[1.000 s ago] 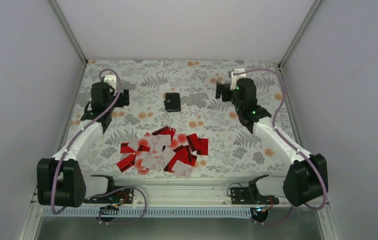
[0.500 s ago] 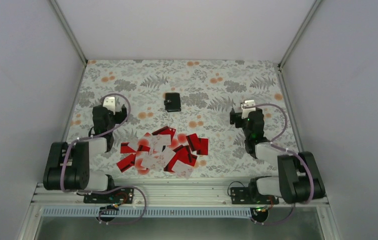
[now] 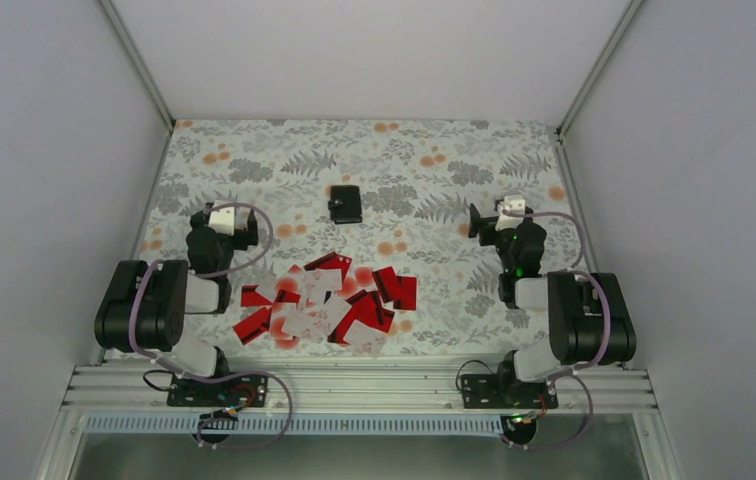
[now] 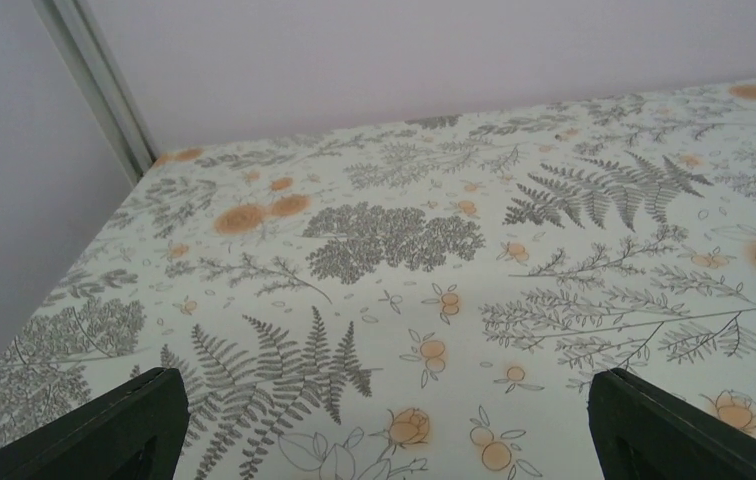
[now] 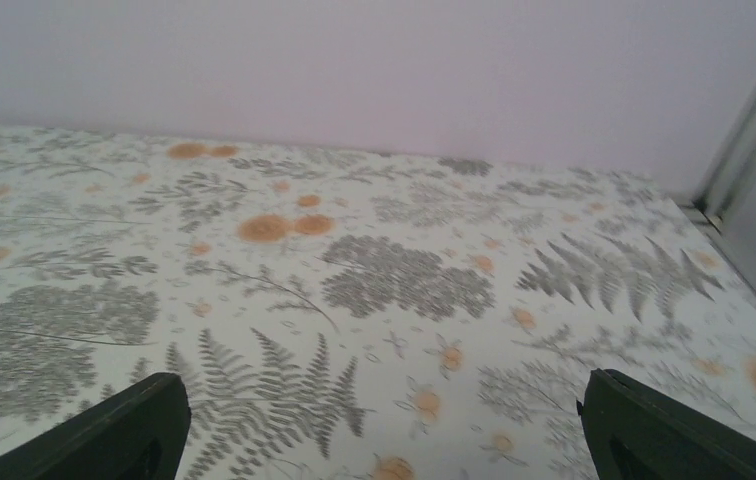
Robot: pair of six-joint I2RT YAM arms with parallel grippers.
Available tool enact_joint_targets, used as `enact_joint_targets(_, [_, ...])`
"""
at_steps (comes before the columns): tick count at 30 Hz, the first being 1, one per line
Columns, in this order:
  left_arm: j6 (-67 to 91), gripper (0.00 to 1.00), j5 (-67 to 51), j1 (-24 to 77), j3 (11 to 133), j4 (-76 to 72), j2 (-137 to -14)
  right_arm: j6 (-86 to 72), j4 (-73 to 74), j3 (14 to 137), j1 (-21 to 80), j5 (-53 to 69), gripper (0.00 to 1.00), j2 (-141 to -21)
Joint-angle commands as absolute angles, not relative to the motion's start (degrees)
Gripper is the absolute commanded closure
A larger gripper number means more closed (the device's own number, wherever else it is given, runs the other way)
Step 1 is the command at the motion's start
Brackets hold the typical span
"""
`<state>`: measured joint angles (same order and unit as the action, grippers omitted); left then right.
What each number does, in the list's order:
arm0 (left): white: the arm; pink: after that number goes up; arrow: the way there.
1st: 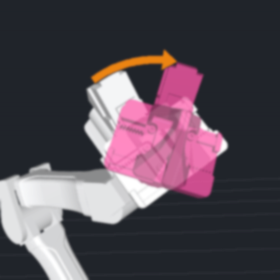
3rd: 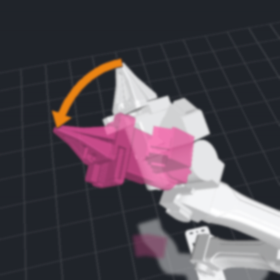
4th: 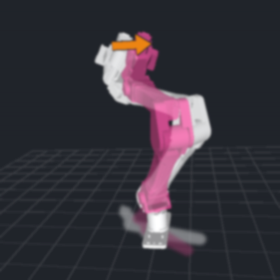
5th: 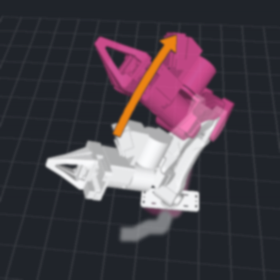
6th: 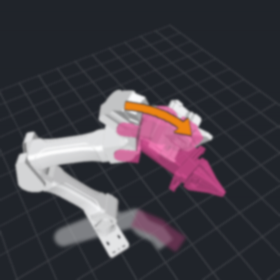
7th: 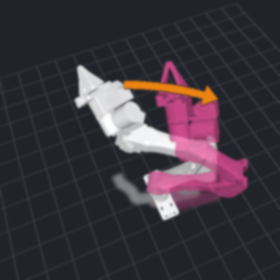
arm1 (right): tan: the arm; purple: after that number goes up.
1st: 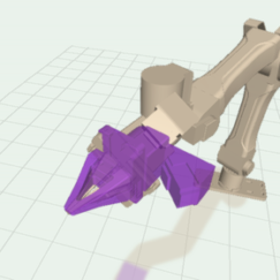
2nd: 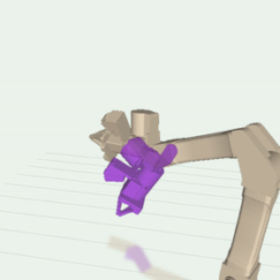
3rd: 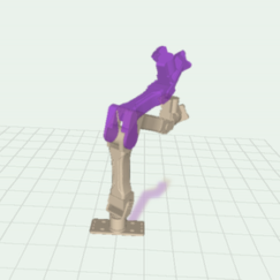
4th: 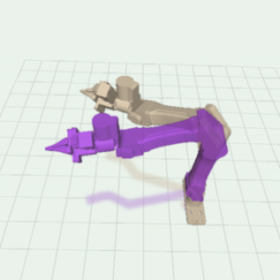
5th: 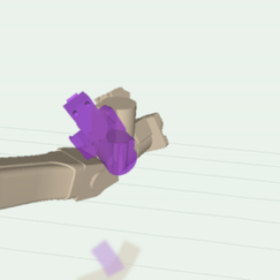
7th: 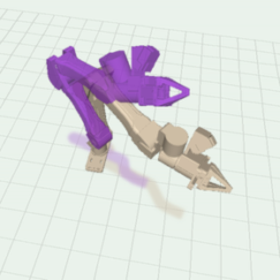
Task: Put the credit cards into the card holder
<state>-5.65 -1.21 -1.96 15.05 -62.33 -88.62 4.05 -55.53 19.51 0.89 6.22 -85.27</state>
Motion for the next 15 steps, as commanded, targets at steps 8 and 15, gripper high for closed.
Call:
enact_joint_targets(8, [-6.9, 0.0, -2.1, -1.2, 14.3, -70.3, -88.9, 0.1, -63.8, 17.8, -3.1, 11.6, 0.01, -87.2])
enact_joint_targets(15, [-6.9, 0.0, -2.1, -1.2, 14.3, -70.2, -88.9, 0.1, -63.6, 18.0, -3.1, 11.6, 0.01, -87.2])
